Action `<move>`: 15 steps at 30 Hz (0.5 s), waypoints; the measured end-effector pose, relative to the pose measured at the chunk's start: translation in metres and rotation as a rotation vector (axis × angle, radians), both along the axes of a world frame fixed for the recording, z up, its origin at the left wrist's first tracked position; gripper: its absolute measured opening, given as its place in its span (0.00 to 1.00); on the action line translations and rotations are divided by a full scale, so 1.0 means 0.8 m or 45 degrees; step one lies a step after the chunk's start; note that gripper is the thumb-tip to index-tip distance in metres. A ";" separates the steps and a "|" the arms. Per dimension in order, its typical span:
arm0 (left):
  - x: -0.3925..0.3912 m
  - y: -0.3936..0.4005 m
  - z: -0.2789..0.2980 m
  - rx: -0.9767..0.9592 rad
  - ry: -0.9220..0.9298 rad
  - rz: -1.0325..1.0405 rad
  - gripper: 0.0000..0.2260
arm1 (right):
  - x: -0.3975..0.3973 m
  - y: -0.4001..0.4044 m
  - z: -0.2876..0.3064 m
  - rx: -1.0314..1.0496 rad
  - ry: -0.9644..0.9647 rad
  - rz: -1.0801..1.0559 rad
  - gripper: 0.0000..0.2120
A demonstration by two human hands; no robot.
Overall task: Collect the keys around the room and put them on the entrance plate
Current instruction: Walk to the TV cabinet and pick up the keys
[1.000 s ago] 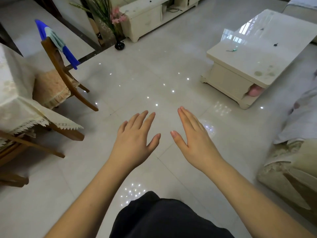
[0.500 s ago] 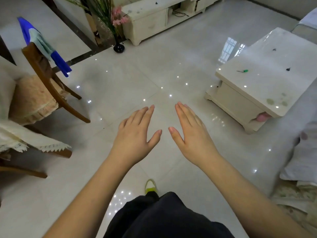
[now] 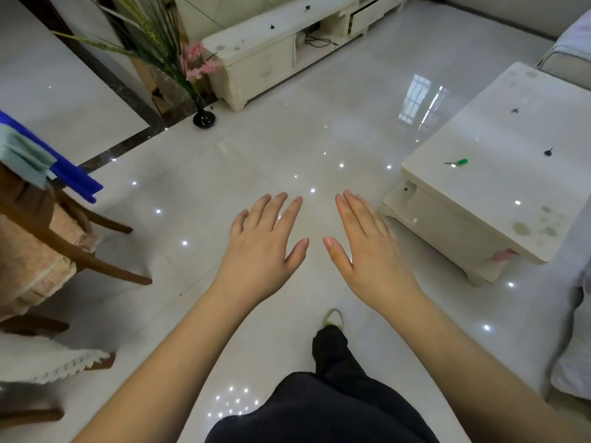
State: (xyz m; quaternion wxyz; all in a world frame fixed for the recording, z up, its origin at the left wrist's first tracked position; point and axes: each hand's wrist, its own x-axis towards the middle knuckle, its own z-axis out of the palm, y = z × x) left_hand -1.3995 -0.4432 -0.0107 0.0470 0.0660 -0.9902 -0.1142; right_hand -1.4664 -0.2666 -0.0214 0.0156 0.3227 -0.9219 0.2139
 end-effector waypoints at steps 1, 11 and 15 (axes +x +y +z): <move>-0.027 -0.002 -0.004 -0.013 -0.014 0.001 0.29 | -0.027 -0.002 -0.003 0.011 0.025 -0.006 0.31; -0.260 -0.020 0.010 -0.055 -0.102 0.034 0.30 | -0.284 -0.006 0.015 0.111 0.040 -0.002 0.30; -0.324 -0.037 0.018 -0.062 -0.095 0.062 0.30 | -0.349 -0.030 0.021 0.089 0.028 0.029 0.30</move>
